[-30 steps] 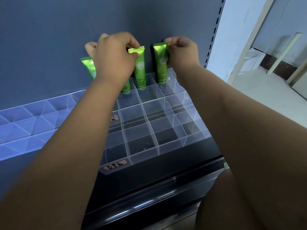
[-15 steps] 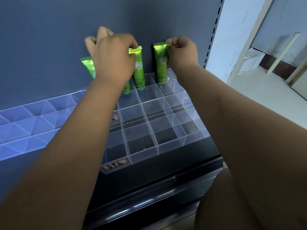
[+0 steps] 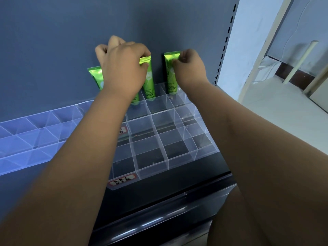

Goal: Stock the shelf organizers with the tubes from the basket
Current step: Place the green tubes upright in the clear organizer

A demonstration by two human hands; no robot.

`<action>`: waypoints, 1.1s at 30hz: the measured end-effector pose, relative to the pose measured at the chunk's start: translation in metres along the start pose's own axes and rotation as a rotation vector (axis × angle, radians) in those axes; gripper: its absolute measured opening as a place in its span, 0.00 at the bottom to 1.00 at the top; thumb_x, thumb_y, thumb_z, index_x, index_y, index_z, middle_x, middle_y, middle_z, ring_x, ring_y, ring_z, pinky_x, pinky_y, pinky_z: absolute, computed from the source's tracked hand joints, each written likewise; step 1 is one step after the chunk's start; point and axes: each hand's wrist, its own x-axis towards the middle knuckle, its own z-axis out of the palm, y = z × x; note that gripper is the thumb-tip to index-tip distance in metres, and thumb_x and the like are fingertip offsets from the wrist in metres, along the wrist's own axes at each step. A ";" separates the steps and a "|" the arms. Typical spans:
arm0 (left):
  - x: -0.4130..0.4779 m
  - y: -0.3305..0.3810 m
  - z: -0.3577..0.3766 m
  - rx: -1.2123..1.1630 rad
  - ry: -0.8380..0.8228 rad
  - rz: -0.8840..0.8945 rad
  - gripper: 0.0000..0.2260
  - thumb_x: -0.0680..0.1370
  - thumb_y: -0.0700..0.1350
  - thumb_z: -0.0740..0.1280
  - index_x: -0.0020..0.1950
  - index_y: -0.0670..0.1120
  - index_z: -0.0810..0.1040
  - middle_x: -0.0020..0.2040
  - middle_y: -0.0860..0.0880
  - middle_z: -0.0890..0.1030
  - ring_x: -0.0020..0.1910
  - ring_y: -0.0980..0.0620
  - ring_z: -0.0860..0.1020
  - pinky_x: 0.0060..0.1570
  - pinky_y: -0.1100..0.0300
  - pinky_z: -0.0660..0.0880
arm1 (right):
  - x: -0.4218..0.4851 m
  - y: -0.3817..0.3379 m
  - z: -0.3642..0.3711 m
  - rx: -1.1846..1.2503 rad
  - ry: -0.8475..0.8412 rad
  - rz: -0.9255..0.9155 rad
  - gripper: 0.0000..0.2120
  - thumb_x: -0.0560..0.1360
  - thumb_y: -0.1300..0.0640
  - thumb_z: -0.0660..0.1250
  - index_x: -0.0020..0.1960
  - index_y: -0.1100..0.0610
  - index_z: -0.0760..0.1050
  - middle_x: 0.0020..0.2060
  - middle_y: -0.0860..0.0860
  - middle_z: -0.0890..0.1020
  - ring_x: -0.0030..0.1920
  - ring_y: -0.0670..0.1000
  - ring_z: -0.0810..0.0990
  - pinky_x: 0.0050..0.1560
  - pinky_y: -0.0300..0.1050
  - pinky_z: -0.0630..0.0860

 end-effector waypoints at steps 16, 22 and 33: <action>-0.026 0.009 -0.046 0.129 0.132 -0.249 0.17 0.80 0.55 0.59 0.56 0.47 0.82 0.56 0.46 0.83 0.62 0.39 0.76 0.68 0.41 0.68 | -0.083 -0.030 0.008 -0.555 -0.010 -0.135 0.27 0.81 0.45 0.59 0.72 0.61 0.64 0.72 0.59 0.69 0.77 0.61 0.60 0.76 0.56 0.61; -0.082 -0.004 -0.089 0.137 0.022 -0.347 0.21 0.82 0.57 0.59 0.69 0.46 0.76 0.74 0.47 0.74 0.77 0.41 0.65 0.76 0.36 0.58 | -0.126 -0.062 0.021 -0.487 0.024 -0.438 0.28 0.82 0.45 0.54 0.76 0.61 0.65 0.74 0.58 0.71 0.79 0.60 0.59 0.79 0.57 0.58; -0.249 -0.050 -0.263 0.455 0.063 -0.620 0.29 0.82 0.62 0.54 0.77 0.46 0.69 0.79 0.47 0.68 0.81 0.43 0.59 0.77 0.37 0.54 | -0.306 -0.140 0.078 -0.267 -0.355 -0.794 0.28 0.83 0.42 0.51 0.77 0.56 0.65 0.76 0.52 0.69 0.80 0.54 0.57 0.79 0.51 0.58</action>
